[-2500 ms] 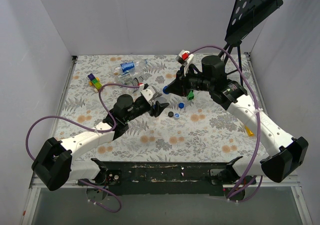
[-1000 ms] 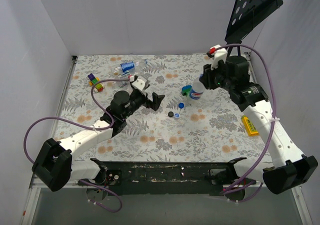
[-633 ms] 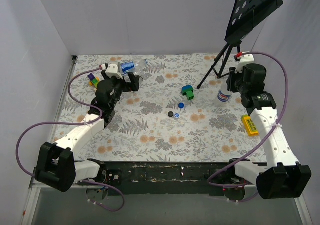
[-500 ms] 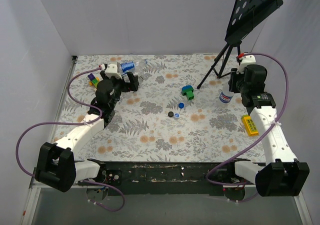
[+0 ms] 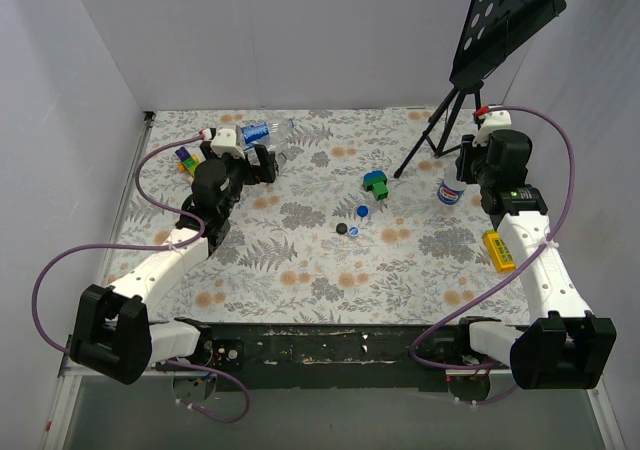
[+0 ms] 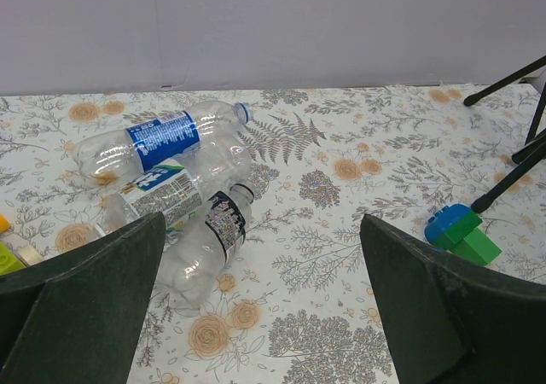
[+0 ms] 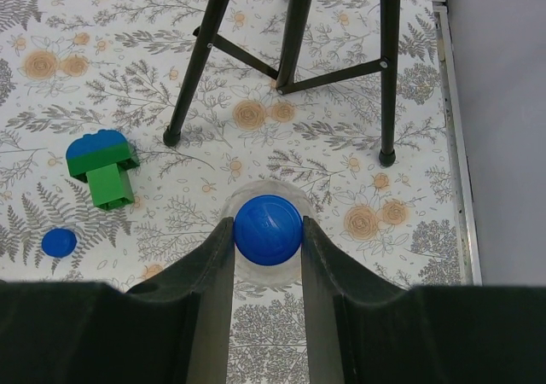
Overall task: Screw on the bottle caps
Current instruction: Place the plastic bottle at the center of the board.
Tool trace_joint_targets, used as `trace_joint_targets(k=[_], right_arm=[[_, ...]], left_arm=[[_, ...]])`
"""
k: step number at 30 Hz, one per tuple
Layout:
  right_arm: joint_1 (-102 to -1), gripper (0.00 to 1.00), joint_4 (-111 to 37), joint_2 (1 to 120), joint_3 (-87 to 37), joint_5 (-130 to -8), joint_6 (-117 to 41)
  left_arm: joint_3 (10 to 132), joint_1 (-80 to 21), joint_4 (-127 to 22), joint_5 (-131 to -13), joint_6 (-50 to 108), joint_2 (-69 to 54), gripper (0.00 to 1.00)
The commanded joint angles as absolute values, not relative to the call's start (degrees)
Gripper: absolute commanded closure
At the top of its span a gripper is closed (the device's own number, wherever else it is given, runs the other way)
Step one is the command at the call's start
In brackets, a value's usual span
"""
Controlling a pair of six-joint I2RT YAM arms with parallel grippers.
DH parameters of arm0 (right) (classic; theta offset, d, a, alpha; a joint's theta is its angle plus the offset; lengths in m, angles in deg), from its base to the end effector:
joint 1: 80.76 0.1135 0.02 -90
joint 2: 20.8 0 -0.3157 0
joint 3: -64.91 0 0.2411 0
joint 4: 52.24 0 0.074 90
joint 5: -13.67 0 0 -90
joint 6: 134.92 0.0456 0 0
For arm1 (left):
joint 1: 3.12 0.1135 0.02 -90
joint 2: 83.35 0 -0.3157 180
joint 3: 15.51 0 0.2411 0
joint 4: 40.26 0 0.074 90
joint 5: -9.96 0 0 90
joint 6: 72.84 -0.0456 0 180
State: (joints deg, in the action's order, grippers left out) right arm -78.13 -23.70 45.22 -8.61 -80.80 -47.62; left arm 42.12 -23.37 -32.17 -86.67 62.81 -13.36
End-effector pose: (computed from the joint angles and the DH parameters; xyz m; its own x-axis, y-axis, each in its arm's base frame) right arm 0.2421 0.0076 0.3905 -0.3595 -0.0635 -0.9310 0.0100 0.9974 -0.0719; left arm 0.2518 -0.0873 0.3497 -0.2174 -0.6769 -0.7032 0.1149 0.6977 -0.7071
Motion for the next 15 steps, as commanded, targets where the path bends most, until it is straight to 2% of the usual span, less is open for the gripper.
trace_joint_targets(k=[1,6,15], right_arm=[[-78.6,0.69,-23.9,45.9,-7.5,-81.3,-47.1],[-78.6,0.56,-23.3,46.6,-8.8,-81.0,-47.5],[-78.6,0.46,-23.0,46.7,-10.0,-81.6,-47.4]], left_arm=[[43.3,-23.4,-31.7,-86.3,61.8,-15.2,0.02],[43.3,-23.4,-31.6,-85.5,61.8,-15.2,0.02],[43.3,-23.4,-31.8,-85.0,61.5,-15.3,0.02]])
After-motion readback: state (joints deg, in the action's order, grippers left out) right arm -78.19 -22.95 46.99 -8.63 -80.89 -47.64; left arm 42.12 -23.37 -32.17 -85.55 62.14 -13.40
